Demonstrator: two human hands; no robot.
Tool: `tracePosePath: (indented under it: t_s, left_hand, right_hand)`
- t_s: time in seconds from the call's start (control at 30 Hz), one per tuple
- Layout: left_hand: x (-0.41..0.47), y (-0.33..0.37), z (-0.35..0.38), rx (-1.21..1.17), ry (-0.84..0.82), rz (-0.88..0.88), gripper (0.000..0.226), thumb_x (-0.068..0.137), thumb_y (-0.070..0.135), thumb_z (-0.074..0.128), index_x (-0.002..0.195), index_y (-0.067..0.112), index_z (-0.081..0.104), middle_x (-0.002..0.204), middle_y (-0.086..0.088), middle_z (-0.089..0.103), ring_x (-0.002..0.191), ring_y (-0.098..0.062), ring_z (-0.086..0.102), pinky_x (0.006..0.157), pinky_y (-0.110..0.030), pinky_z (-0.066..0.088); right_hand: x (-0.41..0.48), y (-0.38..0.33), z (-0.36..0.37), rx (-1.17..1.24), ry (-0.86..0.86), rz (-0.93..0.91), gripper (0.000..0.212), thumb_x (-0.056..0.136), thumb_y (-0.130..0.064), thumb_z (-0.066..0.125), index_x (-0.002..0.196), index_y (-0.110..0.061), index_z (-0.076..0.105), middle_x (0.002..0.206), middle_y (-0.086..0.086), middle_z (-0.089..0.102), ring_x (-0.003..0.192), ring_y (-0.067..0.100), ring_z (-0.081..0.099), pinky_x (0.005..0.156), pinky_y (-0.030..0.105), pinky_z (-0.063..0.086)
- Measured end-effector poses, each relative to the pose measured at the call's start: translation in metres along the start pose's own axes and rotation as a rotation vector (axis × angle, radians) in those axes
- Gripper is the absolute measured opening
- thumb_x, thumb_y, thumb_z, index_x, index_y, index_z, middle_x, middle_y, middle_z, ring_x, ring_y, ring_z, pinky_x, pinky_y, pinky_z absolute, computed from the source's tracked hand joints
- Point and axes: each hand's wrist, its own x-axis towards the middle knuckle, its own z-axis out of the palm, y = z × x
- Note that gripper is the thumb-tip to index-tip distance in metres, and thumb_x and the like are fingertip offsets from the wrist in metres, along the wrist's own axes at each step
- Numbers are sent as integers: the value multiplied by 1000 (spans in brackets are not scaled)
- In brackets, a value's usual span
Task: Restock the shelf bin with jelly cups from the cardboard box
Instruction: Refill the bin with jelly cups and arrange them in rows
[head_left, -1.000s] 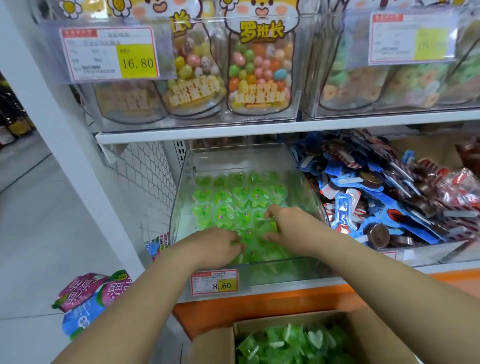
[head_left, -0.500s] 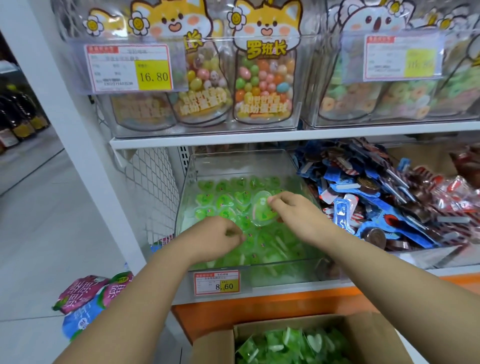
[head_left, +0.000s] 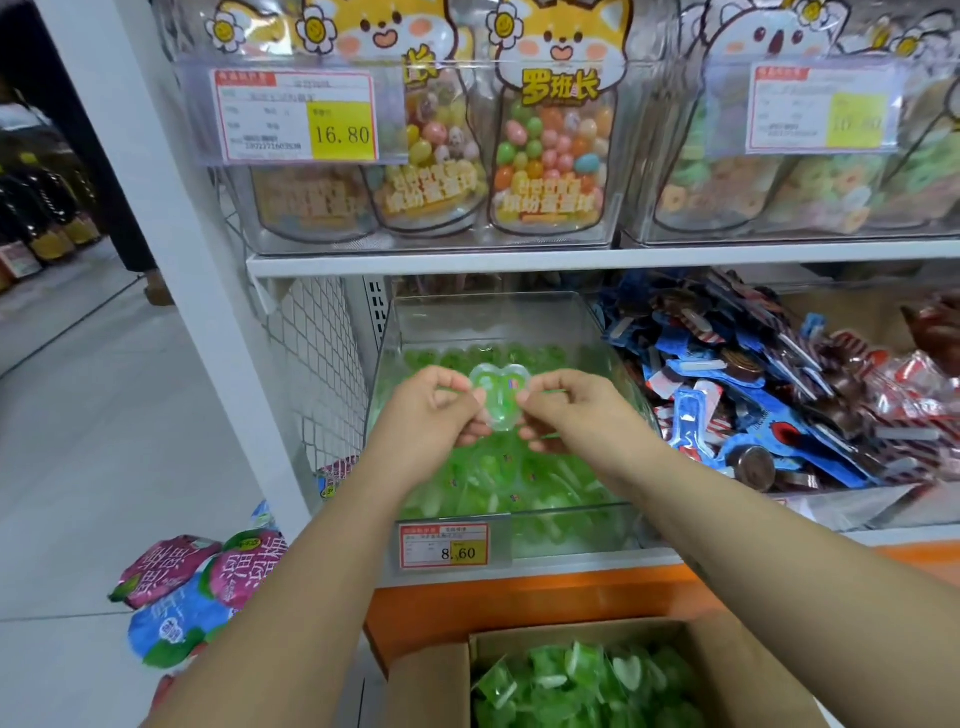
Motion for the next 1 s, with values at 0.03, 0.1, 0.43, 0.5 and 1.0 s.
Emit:
tracePosePath:
  t_s: [0.03,0.1,0.43,0.5,1.0]
  left_hand:
    - [4,2,1,-13,1,9,8,93,5,54,89,12,51,70,-3,65,54,-3,63,55,-14,51]
    - [12,3,0,7,34,37,5,94,6,53,94,12,54,75,-2,66,61,-5,64,61,-17,52]
    - [27,-33,-6,1455,-395,111,75,87,-13,35,150,23,19,159,-1,9,146,-25,7,118,-46,15]
    - [29,-34,-7,1479,-413,97,78,86,-14,35,151,24,13,160,0,1,147,-25,1,118,-48,10]
    - [32,-40,-12,1460,-425,86,67,94,-3,39,151,20,14,160,0,-2,146,-20,8,117,-44,11]
  right_hand:
    - [4,-2,2,21,27,-8,5,91,-9,59,93,-9,55,67,6,62,54,10,57,53,18,50]
    - [13,-4,2,36,111,-36,9,91,-5,58,85,-12,55,64,7,61,50,10,56,52,18,49]
    - [47,27,0,-115,180,243,25,95,4,39,76,-10,47,60,11,51,49,19,53,43,24,50]
    - [53,31,3,-142,179,268,19,96,1,40,81,-8,47,59,11,52,49,20,54,46,26,51]
    - [65,42,28,-194,179,380,34,94,10,33,71,-15,36,68,8,49,45,16,53,44,26,50]
